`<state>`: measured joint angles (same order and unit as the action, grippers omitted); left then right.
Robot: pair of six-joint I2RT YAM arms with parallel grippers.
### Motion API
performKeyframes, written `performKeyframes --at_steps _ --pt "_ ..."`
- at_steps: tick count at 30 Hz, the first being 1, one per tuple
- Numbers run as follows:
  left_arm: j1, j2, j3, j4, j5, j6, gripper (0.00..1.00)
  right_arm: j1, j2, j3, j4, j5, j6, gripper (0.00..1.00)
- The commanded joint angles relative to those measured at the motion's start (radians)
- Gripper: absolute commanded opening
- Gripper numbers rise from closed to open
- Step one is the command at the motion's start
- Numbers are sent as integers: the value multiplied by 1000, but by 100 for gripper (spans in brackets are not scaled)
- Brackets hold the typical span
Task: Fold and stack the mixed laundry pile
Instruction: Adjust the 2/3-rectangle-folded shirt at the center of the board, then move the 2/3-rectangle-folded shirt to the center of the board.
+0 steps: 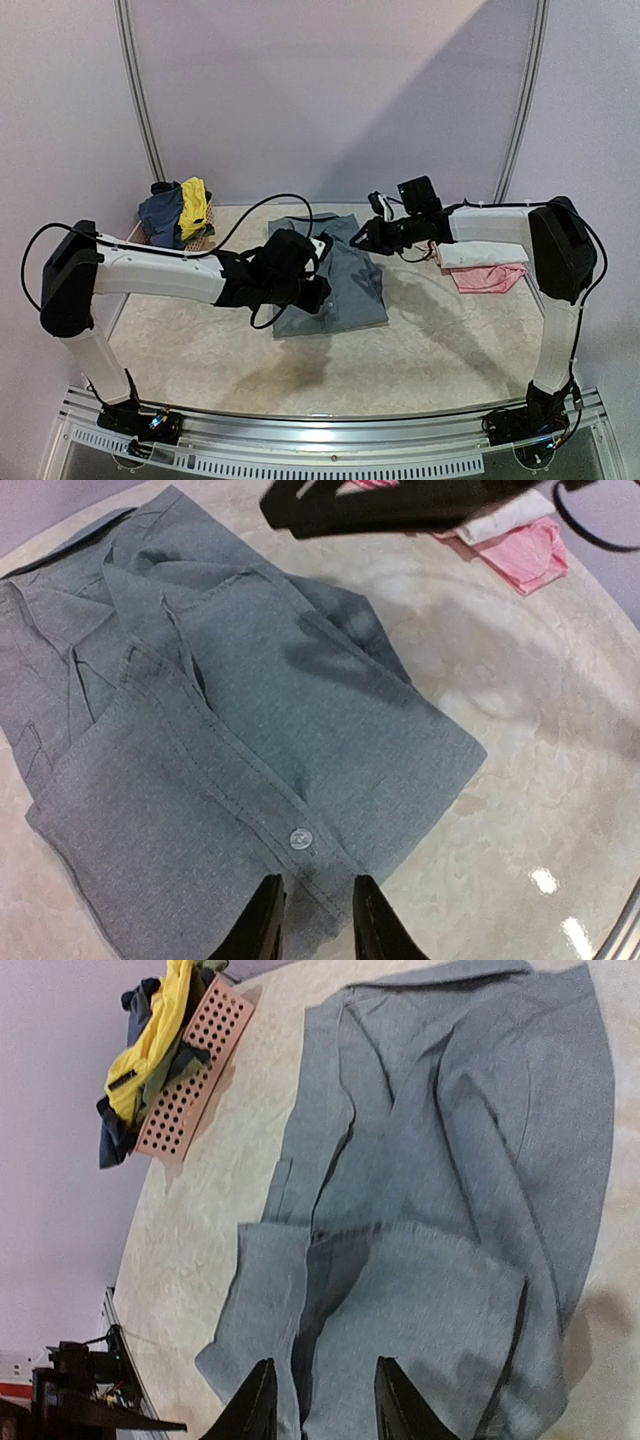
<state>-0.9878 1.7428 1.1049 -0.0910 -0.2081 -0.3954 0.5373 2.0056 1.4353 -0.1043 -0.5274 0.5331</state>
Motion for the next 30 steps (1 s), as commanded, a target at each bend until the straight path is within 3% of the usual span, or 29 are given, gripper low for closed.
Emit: performKeyframes --at_steps 1,11,22,30 --pt "14 27 -3 -79 -18 1 25 62 -27 -99 -25 -29 -99 32" --pt "53 109 -85 -8 -24 -23 24 78 31 -246 40 18 -100 25" --pt "56 85 -313 135 -38 -85 23 93 10 -493 169 134 -8 22" --pt "-62 -51 -442 128 -81 -138 23 191 -134 -656 148 251 53 22"
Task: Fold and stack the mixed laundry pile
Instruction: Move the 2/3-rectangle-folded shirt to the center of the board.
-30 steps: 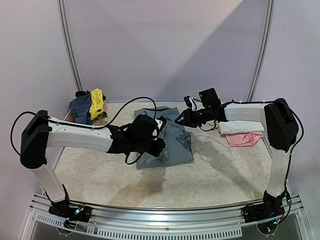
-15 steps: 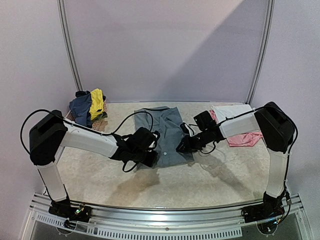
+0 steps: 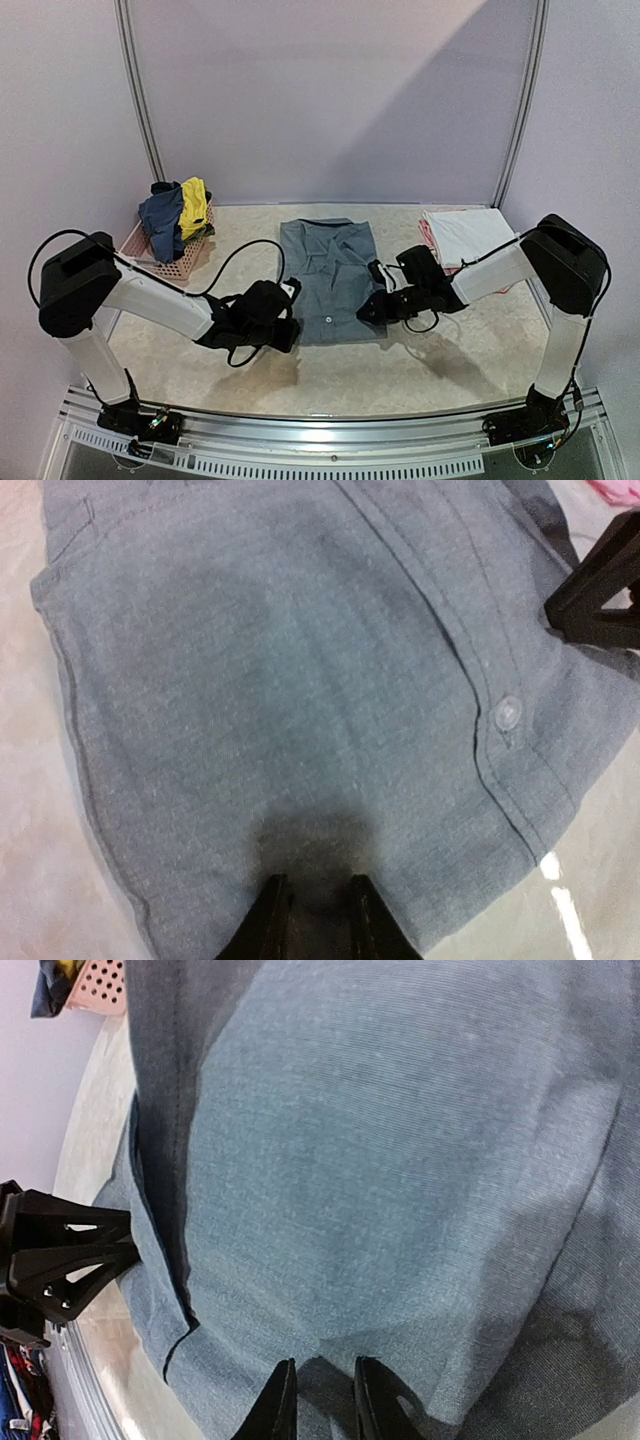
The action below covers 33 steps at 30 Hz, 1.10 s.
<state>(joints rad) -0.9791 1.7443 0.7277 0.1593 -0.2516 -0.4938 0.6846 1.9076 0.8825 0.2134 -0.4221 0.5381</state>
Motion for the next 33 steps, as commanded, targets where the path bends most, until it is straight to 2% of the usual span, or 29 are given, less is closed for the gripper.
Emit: performKeyframes --at_steps 1,7,12,22,27,33 --pt "-93 -78 -66 -146 -51 -41 23 58 -75 -119 -189 172 56 22" --pt "-187 -257 -34 -332 -152 -40 25 126 -277 -151 -294 229 82 22" --pt "-181 -296 45 -350 -170 29 27 124 -339 -56 -338 278 33 23" --pt "-111 -17 283 -240 12 143 25 27 -141 132 -347 203 -37 22" --pt "-73 122 390 -209 71 175 25 -21 -53 146 -326 178 -53 21" --pt "-42 258 435 -140 134 201 25 -49 44 137 -309 176 -59 21"
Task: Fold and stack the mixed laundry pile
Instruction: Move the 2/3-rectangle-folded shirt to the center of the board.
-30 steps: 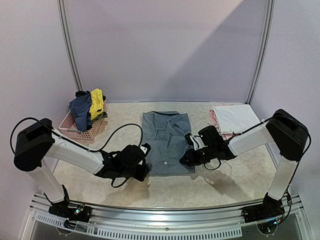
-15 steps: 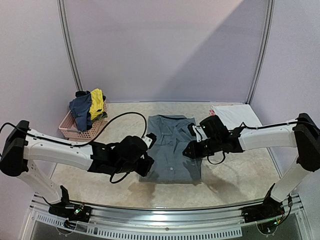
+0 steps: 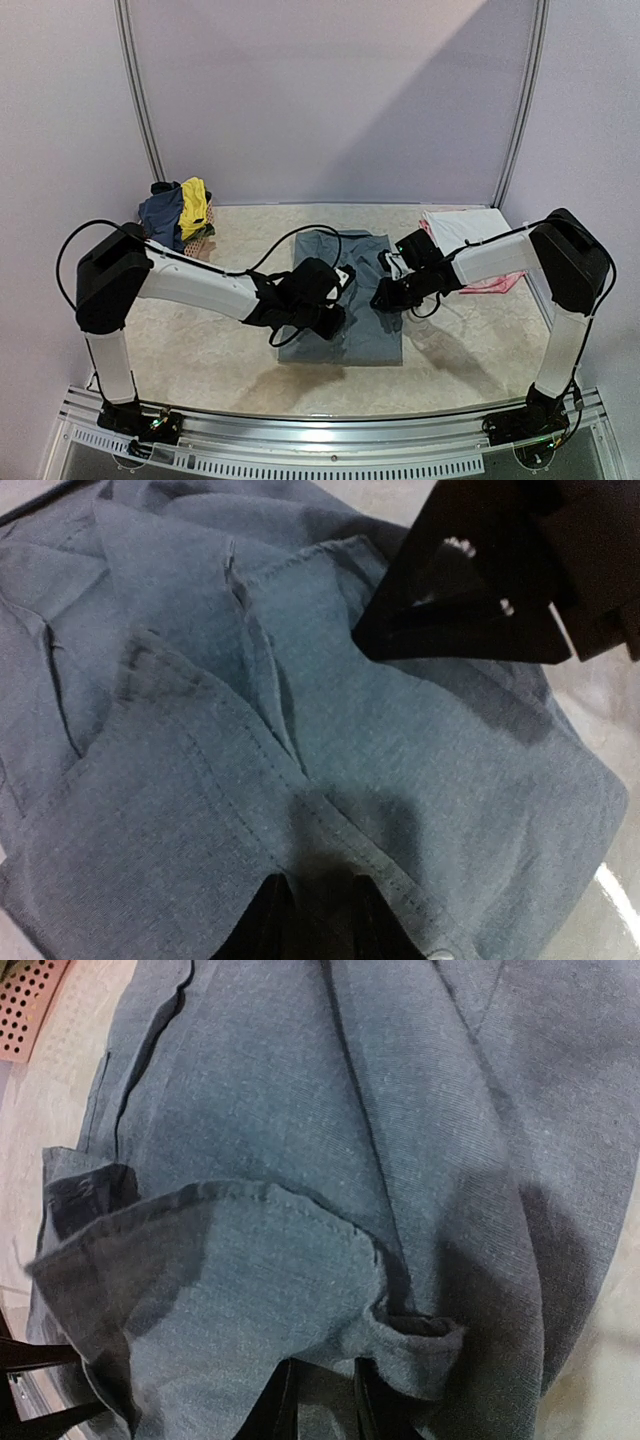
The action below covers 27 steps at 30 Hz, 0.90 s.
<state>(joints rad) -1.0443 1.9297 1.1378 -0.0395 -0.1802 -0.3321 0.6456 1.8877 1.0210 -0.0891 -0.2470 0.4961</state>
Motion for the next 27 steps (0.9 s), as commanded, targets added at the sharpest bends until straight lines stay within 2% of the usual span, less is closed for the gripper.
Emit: performKeyframes --at_steps 1,8,14,19,21,24,27 --pt "25 94 32 61 62 43 25 -10 69 -7 -4 3 -18 21" --pt "27 164 26 61 54 47 24 -11 63 -24 -21 -2 -17 21" --pt "0 43 2 -34 -34 70 29 -5 -57 -18 -60 -27 -32 22" --pt "-45 -64 30 -152 -140 159 40 -1 -150 0 -107 -16 -42 23" --pt "-79 -109 22 -160 -183 231 50 1 -185 -1 -120 -9 -43 24" --pt "-137 -168 -22 -130 -255 343 71 3 -245 -20 -126 -10 -44 26" --pt "-177 -182 -37 -154 -279 452 78 3 -291 -45 -140 21 -44 28"
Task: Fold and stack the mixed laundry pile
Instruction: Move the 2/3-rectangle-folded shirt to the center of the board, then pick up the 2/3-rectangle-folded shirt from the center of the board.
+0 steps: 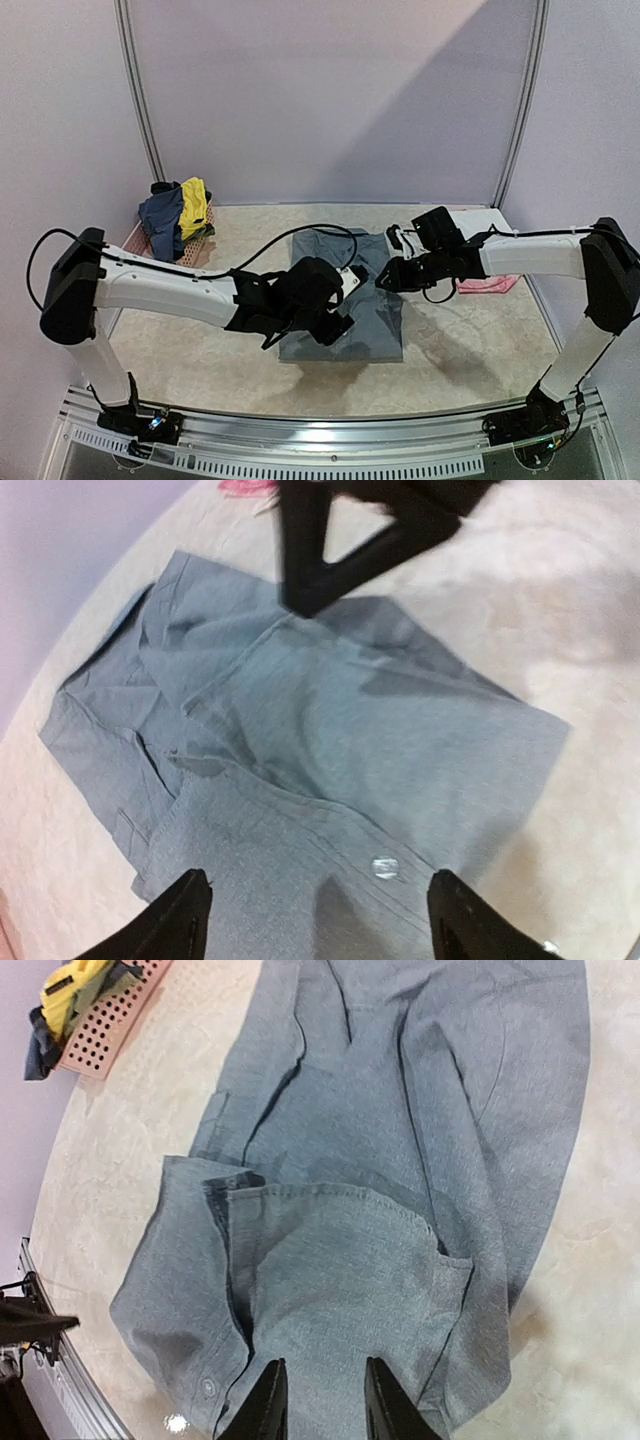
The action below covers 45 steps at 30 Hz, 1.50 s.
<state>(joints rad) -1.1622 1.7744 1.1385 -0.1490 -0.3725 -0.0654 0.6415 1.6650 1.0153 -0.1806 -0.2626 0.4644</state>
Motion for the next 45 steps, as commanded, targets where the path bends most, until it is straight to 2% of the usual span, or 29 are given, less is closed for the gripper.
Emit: performKeyframes --at_steps 1,6,10,12,14,17,30,37,43,45 --pt "-78 -28 -47 -46 -103 222 78 7 -88 -48 -53 48 -9 29" --pt "-184 -3 -38 -126 -150 369 78 6 -163 -102 -74 108 8 37" --pt "-236 55 -21 -158 -255 462 76 4 -230 -146 -98 178 24 58" --pt "-240 74 -19 -156 -261 487 75 2 -272 -168 -103 205 36 71" --pt "-241 88 -19 -141 -252 504 75 3 -303 -186 -112 228 42 78" --pt "-240 126 -10 -133 -253 522 71 1 -331 -203 -123 242 43 81" --pt "-220 273 43 -74 -301 575 65 -2 -384 -240 -134 255 37 82" --pt "-204 304 39 -46 -302 576 50 -3 -396 -235 -140 258 28 82" --pt "-204 326 47 -35 -317 580 3 -5 -393 -228 -127 257 22 82" --pt "-213 316 43 -37 -316 575 0 -4 -387 -217 -130 248 17 82"
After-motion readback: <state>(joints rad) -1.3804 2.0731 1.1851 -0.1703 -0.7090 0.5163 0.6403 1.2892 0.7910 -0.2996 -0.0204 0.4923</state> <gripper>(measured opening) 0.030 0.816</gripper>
